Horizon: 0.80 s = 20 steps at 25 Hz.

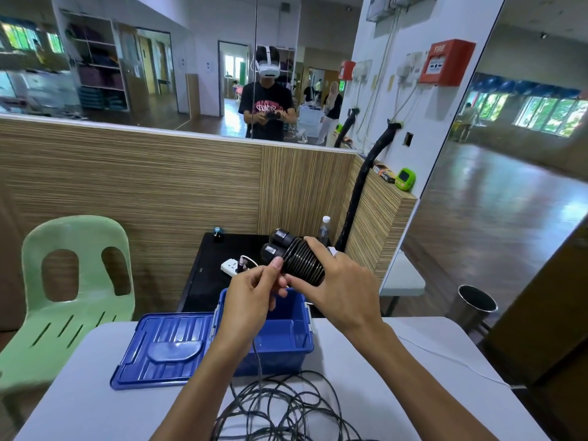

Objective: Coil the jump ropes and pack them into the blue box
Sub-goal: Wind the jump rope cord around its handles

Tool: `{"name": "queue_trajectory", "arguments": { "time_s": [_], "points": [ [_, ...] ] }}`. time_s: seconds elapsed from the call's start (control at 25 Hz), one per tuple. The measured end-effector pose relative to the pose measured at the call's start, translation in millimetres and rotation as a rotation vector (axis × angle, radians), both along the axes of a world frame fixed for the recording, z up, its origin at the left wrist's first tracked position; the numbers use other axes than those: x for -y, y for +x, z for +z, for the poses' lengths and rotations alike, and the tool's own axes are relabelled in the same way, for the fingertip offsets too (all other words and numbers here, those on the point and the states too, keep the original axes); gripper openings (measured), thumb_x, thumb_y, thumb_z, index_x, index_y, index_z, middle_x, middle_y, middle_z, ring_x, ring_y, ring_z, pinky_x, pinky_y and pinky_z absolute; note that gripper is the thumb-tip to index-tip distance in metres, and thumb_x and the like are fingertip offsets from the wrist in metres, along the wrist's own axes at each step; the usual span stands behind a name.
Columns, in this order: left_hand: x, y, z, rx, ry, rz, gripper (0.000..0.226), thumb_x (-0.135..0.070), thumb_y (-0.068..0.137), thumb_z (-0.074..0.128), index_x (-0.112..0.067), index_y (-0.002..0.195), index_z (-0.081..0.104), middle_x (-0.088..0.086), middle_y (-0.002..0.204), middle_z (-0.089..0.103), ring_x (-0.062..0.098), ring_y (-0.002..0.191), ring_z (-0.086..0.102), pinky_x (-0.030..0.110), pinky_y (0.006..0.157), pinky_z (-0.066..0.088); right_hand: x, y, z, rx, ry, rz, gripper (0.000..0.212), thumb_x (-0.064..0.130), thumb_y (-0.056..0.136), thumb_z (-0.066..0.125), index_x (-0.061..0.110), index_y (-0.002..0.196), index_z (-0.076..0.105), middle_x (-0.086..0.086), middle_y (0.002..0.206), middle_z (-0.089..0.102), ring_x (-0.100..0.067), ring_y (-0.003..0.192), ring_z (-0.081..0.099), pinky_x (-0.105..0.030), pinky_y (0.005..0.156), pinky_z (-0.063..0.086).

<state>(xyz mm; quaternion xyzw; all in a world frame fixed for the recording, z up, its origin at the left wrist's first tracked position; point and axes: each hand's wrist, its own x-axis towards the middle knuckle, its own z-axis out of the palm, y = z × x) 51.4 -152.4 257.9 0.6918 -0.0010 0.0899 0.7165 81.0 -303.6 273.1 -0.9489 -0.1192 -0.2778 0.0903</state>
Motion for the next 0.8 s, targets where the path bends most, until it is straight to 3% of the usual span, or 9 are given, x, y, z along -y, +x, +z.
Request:
{"name": "queue_trajectory", "arguments": {
  "time_s": [0.2, 0.4, 0.64, 0.8],
  "points": [
    [2, -7, -6, -0.056, 0.025, 0.007, 0.049, -0.045, 0.095, 0.049, -0.005, 0.074, 0.067, -0.012, 0.046, 0.040, 0.002, 0.041, 0.033, 0.012, 0.041, 0.031, 4, -1, -4, -0.003, -0.005, 0.006, 0.082, 0.086, 0.076, 0.032, 0.038, 0.142, 0.041, -0.001, 0.086, 0.062, -0.020, 0.073, 0.064, -0.030, 0.055, 0.050],
    [7, -21, 9, -0.007, 0.055, -0.126, 0.047, -0.043, 0.098, 0.045, -0.009, 0.071, 0.062, -0.008, 0.047, 0.031, 0.003, 0.040, 0.026, 0.011, 0.039, 0.026, 2, 1, -5, -0.021, -0.008, 0.033, 0.078, 0.078, 0.076, 0.031, 0.042, 0.146, 0.032, -0.001, 0.088, 0.062, -0.022, 0.076, 0.064, -0.028, 0.057, 0.046],
    [-27, -7, -8, -0.086, 0.103, -0.209, 0.050, -0.055, 0.093, 0.046, -0.013, 0.069, 0.059, -0.004, 0.054, 0.026, 0.013, 0.053, 0.019, 0.020, 0.047, 0.021, 5, -3, -5, -0.046, 0.030, 0.110, 0.084, 0.089, 0.074, 0.028, 0.051, 0.149, 0.021, 0.001, 0.088, 0.062, -0.018, 0.079, 0.063, -0.029, 0.061, 0.049],
    [-18, -11, -4, 0.085, 0.204, -0.150, 0.050, -0.047, 0.095, 0.045, -0.012, 0.060, 0.049, -0.005, 0.052, 0.033, 0.010, 0.050, 0.027, 0.021, 0.049, 0.024, 8, -2, -4, -0.099, 0.038, 0.140, 0.083, 0.088, 0.075, 0.025, 0.056, 0.149, 0.007, 0.001, 0.088, 0.063, -0.018, 0.080, 0.063, -0.033, 0.065, 0.053]
  ]
}}
